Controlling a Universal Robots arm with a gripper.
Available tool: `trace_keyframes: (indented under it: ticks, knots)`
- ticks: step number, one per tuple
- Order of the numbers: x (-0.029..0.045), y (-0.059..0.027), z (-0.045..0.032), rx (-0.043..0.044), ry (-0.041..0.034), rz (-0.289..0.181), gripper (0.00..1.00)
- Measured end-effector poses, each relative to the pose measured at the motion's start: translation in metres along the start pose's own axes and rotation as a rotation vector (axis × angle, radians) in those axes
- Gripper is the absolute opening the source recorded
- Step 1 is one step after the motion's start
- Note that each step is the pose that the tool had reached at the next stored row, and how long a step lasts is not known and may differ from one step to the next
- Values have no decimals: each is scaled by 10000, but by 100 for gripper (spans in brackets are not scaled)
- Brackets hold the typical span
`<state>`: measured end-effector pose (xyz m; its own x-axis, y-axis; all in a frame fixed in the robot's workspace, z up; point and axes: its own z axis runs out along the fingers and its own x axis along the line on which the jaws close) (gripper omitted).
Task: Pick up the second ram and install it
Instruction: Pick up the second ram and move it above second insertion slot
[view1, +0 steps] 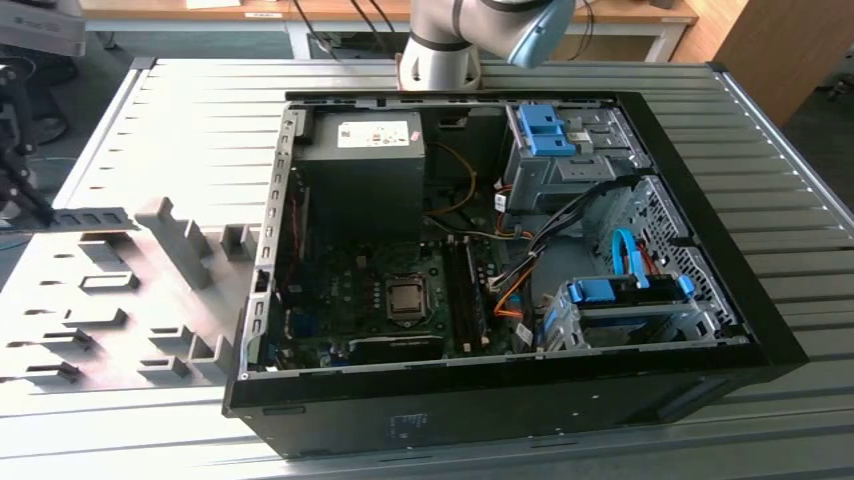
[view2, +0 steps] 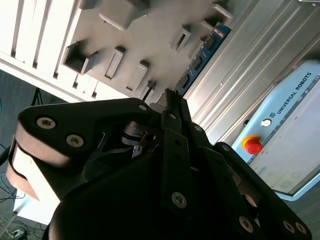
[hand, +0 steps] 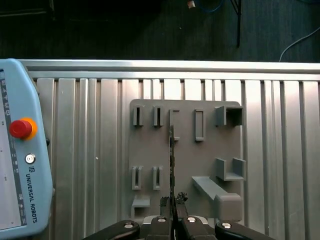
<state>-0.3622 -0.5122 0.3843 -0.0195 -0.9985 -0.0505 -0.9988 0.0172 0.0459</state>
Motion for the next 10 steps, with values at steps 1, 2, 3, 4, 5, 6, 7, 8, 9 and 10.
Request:
trace_keyframes:
  ticks: [1, 2, 3, 4, 5, 6, 7, 8, 9, 10]
  knots:
    - [-1, -32, -1, -1, 0, 0, 14]
    - [-2, -66, -2, -2, 0, 0, 14]
    - [-3, -102, -4, -5, 1, -1, 14]
    - [-5, -138, -5, -7, 0, -1, 14]
    - [-6, -169, -6, -7, 0, 0, 14]
    - [-7, -198, -7, -9, 1, 0, 14]
    - [-7, -225, -8, -8, 0, 0, 14]
    - [-8, -254, -9, -9, 0, 1, 14]
    - [-8, -281, -10, -10, 0, 0, 14]
    - [-9, -307, -11, -10, 0, 0, 14]
